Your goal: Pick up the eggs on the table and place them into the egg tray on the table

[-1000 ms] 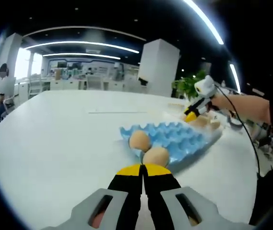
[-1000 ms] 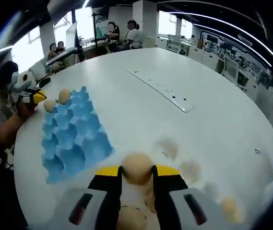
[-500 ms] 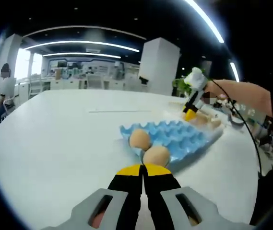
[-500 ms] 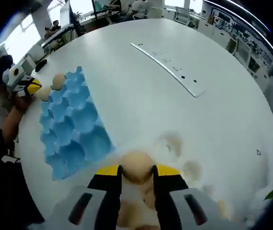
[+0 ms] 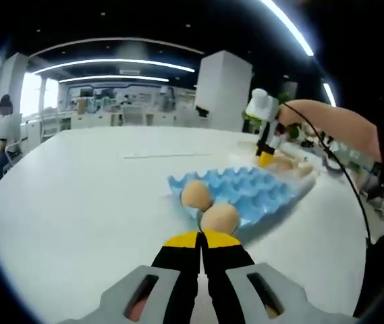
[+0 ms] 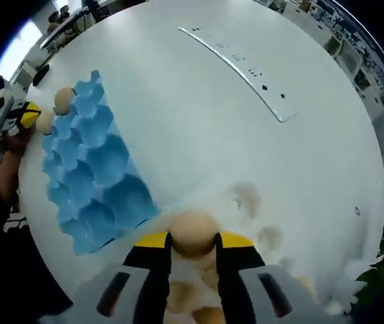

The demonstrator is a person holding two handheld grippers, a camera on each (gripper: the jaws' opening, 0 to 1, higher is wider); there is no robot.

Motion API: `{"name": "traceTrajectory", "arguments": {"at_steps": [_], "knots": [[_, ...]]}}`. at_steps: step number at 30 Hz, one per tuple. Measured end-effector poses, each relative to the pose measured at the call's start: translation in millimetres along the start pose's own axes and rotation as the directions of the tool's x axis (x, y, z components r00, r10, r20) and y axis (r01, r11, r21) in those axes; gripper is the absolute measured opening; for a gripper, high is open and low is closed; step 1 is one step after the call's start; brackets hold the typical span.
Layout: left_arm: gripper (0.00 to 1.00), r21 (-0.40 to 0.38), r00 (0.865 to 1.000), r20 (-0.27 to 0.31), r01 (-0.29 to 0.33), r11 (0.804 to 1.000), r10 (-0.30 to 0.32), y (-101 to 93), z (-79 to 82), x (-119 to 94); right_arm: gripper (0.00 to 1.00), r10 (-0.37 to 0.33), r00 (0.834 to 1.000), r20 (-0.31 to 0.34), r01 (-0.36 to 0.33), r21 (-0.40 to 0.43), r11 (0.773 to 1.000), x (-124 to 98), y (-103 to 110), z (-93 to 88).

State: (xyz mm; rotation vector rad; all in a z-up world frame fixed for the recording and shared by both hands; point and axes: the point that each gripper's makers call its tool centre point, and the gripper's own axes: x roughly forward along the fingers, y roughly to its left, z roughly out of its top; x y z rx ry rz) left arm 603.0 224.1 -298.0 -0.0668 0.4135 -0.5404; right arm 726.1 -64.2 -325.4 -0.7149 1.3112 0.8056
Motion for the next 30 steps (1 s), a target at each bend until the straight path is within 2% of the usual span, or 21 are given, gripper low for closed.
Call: {"name": "traceTrajectory", "arguments": {"at_steps": [5,9,12,14,15,20,21,22,23,26,29,30], "knots": [[0.01,0.003,1.0,-0.011,-0.008,1.0,0.008,0.5,-1.6,2.1,0.27,-0.009,1.0,-0.01,0.009,-0.009,1.0,0.5,-1.1,-1.6],[0.01,-0.004,1.0,-0.02,-0.016,1.0,0.016,9.2,-1.7,3.1,0.27,0.028,0.995,0.092,-0.026,-0.015,1.0,-0.4,-2.9,-0.8],[0.01,-0.006,1.0,-0.021,-0.021,1.0,0.021,8.1,-2.4,3.0,0.27,0.053,0.975,0.216,-0.045,-0.038,0.998,-2.4,-2.7,-0.4],[0.01,-0.005,1.0,-0.02,-0.024,1.0,0.023,5.4,-2.7,2.9,0.27,0.059,0.95,0.307,-0.049,-0.041,0.998,-4.1,-2.4,0.3],[0.01,-0.002,0.999,-0.019,-0.026,1.0,0.026,-2.0,-3.5,3.0,0.26,0.06,0.934,0.351,-0.045,-0.051,0.998,-5.1,-2.2,0.3],[0.01,-0.007,1.0,-0.021,-0.022,1.0,0.022,-6.4,-5.2,3.0,0.26,0.047,0.878,0.476,-0.026,-0.05,0.998,-8.0,-1.8,0.9],[0.01,-0.011,0.999,-0.03,-0.023,1.0,0.022,-5.9,-7.0,3.3,0.26,0.027,0.825,0.565,0.0,-0.048,0.999,-10.2,-1.9,1.4],[0.01,-0.01,0.999,-0.034,-0.024,1.0,0.024,-1.9,-6.9,3.6,0.26,0.01,0.8,0.6,0.023,-0.048,0.999,-12.0,-2.9,2.8],[0.01,-0.01,0.999,-0.035,-0.024,1.0,0.024,-1.8,-7.1,3.7,0.26,0.006,0.796,0.606,0.033,-0.053,0.998,-12.3,-2.9,2.7],[0.01,-0.006,0.999,-0.041,-0.028,1.0,0.028,3.8,-7.4,3.9,0.26,-0.038,0.748,0.663,0.085,-0.038,0.996,-13.9,-6.3,7.9],[0.01,-0.008,0.999,-0.04,-0.028,1.0,0.027,1.3,-7.6,3.9,0.26,-0.046,0.734,0.678,0.091,-0.032,0.995,-14.7,-7.9,8.7],[0.01,-0.008,0.999,-0.04,-0.027,1.0,0.027,-0.2,-7.7,3.8,0.26,-0.05,0.718,0.694,0.08,-0.01,0.997,-17.1,-13.3,11.3]]}}
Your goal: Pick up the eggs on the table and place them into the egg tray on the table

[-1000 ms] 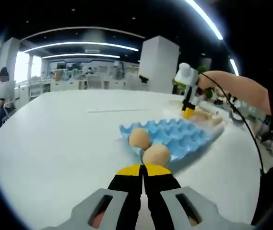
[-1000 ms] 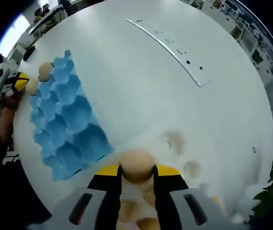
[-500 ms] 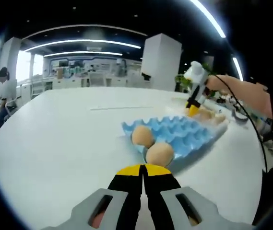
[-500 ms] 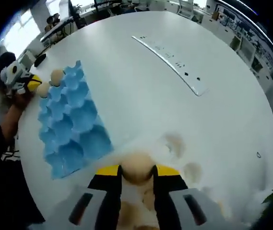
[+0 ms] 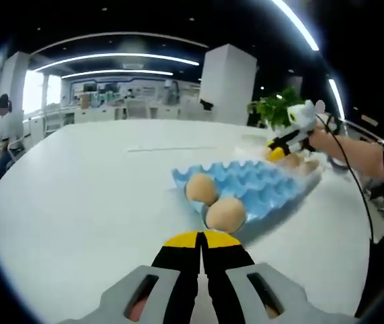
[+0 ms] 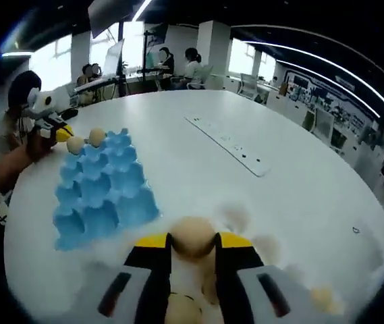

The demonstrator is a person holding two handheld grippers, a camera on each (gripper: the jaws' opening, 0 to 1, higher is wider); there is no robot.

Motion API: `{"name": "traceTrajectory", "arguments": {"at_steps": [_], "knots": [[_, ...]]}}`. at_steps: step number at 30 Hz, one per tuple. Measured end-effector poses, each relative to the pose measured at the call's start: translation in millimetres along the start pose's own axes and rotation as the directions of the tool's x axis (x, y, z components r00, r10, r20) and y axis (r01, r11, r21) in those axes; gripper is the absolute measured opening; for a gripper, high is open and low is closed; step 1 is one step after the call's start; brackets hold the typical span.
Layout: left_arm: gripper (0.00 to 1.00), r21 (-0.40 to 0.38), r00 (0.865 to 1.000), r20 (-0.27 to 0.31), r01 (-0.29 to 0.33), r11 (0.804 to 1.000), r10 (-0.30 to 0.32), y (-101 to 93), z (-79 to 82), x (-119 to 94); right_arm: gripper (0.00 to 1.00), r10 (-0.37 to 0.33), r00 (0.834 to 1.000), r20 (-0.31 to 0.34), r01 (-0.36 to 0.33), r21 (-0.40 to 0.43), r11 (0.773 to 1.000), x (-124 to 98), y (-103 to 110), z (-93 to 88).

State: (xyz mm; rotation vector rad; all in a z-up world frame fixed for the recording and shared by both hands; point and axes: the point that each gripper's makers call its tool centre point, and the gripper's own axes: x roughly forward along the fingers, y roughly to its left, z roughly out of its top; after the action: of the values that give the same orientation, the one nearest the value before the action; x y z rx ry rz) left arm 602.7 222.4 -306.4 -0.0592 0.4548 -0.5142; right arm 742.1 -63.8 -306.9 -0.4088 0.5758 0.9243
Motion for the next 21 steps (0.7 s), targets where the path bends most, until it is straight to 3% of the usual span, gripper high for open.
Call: {"name": "traceTrajectory", "arguments": {"at_steps": [9,12,21], "knots": [[0.01,0.002,1.0,0.008,0.017,1.0,-0.017,6.5,2.5,-0.7,0.26,-0.029,0.996,0.081,0.025,0.06,0.998,-10.3,0.4,18.1],[0.01,0.0,1.0,0.01,0.021,1.0,-0.021,9.0,3.6,-0.8,0.26,-0.022,0.996,0.087,0.017,0.061,0.998,-12.9,9.8,23.1],[0.01,-0.013,0.999,0.021,0.035,0.999,-0.034,-8.8,2.8,-2.7,0.26,0.01,0.997,0.076,-0.014,0.05,0.999,-7.0,26.6,43.8]]}}
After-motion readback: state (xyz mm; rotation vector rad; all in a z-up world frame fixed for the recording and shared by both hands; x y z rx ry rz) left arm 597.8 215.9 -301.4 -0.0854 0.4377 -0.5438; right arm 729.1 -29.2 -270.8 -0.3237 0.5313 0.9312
